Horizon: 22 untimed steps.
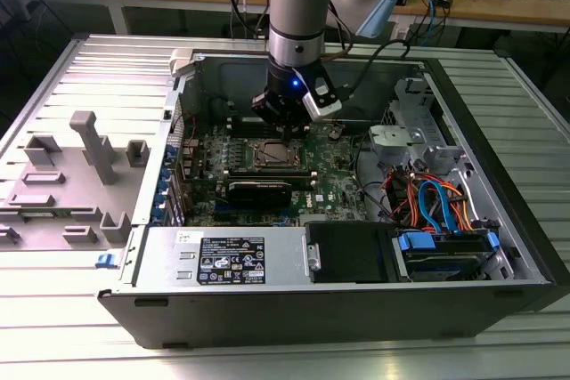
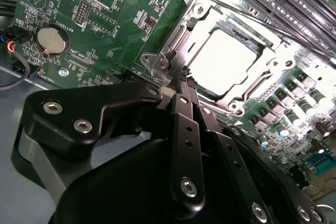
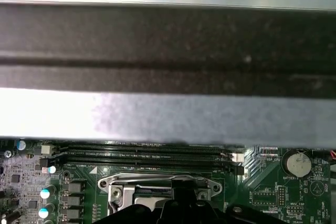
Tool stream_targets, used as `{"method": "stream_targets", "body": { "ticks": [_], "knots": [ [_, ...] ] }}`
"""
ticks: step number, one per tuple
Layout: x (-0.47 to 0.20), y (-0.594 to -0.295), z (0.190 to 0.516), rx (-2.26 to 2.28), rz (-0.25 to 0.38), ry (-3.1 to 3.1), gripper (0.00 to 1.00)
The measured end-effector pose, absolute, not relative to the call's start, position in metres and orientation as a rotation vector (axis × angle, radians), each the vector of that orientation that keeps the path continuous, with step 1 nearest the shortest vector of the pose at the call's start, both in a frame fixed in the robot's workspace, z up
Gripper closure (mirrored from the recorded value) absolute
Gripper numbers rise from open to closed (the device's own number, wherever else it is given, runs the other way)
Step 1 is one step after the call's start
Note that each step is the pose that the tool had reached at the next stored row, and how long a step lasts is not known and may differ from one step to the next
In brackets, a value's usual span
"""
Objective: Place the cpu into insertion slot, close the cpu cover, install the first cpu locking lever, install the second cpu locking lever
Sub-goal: 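Install the second cpu locking lever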
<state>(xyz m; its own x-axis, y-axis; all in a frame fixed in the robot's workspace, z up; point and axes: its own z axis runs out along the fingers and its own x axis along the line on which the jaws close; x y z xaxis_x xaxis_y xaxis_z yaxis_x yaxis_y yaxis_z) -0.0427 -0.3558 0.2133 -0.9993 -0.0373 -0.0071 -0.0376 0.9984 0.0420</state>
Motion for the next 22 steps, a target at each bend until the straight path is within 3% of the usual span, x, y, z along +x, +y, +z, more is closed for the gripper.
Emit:
{"method": "stream_targets", "body": {
  "ticks": [22],
  "knots": [
    [-0.0427,-0.362,0.2133,-0.059,0.066,3.134,0.89]
  ]
}}
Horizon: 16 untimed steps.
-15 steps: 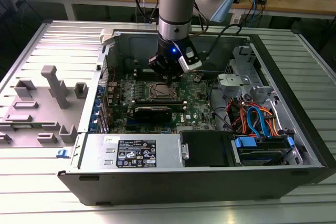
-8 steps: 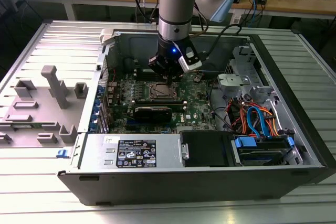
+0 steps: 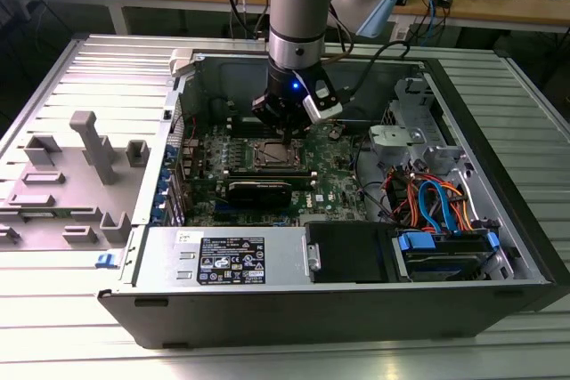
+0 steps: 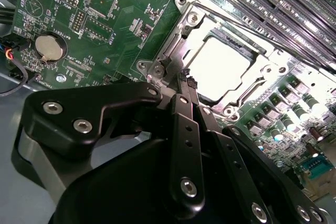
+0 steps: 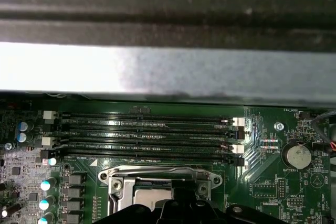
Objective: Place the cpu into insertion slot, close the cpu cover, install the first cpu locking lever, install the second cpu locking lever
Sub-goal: 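Install the second cpu locking lever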
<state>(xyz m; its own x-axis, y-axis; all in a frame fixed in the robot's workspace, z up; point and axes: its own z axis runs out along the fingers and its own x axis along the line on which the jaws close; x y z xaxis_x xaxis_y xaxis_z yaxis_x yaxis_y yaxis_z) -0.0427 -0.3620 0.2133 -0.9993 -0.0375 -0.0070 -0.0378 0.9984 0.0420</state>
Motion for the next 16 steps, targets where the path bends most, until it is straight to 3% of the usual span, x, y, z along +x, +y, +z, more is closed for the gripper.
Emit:
{"method": "stream_targets", "body": {
  "ticks": [16],
  "knots": [
    [-0.0427,-0.3665,0.2161,-0.059,0.061,3.134,0.89]
  ]
}}
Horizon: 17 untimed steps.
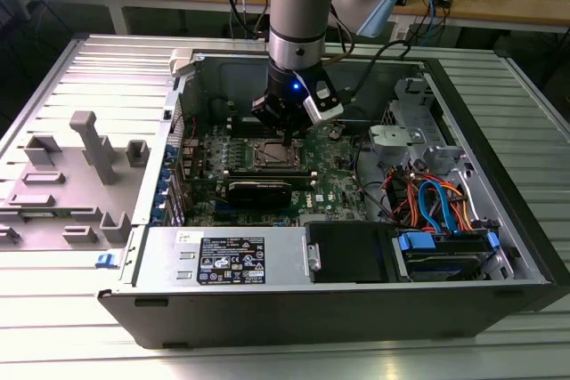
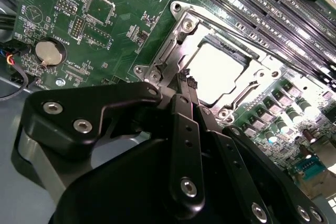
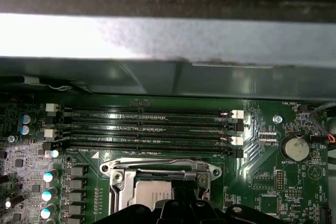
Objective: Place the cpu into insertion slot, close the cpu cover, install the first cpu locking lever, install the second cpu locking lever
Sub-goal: 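Install the second cpu locking lever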
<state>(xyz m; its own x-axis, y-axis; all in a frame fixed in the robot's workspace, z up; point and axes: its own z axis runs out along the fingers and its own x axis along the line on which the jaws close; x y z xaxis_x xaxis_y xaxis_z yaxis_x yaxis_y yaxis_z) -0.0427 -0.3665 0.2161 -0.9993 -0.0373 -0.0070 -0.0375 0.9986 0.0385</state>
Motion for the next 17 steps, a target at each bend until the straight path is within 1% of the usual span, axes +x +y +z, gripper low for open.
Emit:
{"method": "stream_targets", "body": {
  "ticks": [13,17],
  "knots": [
    [-0.0428,-0.3717,0.216,-0.058,0.061,3.134,0.89],
    [-0.0427,-0.3719,0.2228,-0.059,0.057,3.134,0.89]
  ]
}}
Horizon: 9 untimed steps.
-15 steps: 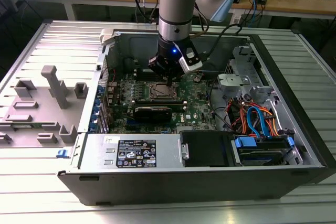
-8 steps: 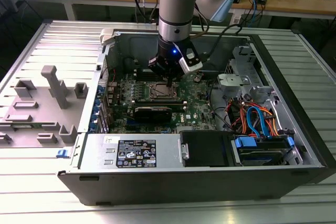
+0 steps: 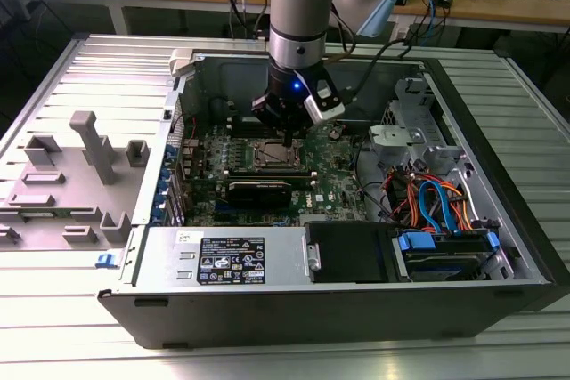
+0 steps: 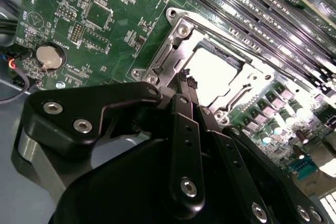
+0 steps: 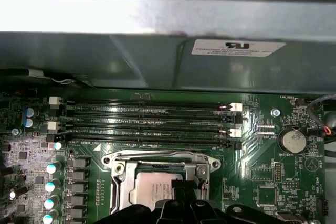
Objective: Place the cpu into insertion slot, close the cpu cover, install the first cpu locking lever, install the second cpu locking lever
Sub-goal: 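Install the second cpu locking lever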
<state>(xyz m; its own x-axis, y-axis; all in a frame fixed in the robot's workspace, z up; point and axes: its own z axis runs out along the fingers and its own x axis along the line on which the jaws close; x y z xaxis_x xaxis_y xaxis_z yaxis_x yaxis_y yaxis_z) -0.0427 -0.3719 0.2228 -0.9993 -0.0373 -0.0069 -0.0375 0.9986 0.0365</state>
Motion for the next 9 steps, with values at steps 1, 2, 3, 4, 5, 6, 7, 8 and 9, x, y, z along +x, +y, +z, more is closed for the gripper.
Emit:
{"method": "stream_targets", "body": {
  "ticks": [1,2,3,4,5,6,7,8,9],
  "knots": [
    [-0.0427,-0.372,0.2241,-0.059,0.057,3.134,0.89],
    [-0.0427,-0.3722,0.2252,-0.059,0.057,3.134,0.89],
    [-0.0427,-0.3723,0.2258,-0.059,0.057,3.134,0.89],
    [-0.0427,-0.3723,0.2257,-0.059,0.056,3.134,0.89],
    [-0.0426,-0.3723,0.2258,-0.059,0.054,3.134,0.89],
    [-0.0427,-0.3723,0.2259,-0.059,0.053,3.134,0.89],
    [-0.0427,-0.3723,0.2259,-0.059,0.053,3.134,0.89],
    [-0.0427,-0.3723,0.2259,-0.059,0.053,3.134,0.89],
    [-0.0427,-0.3723,0.2259,-0.059,0.053,3.134,0.89]
  ]
}}
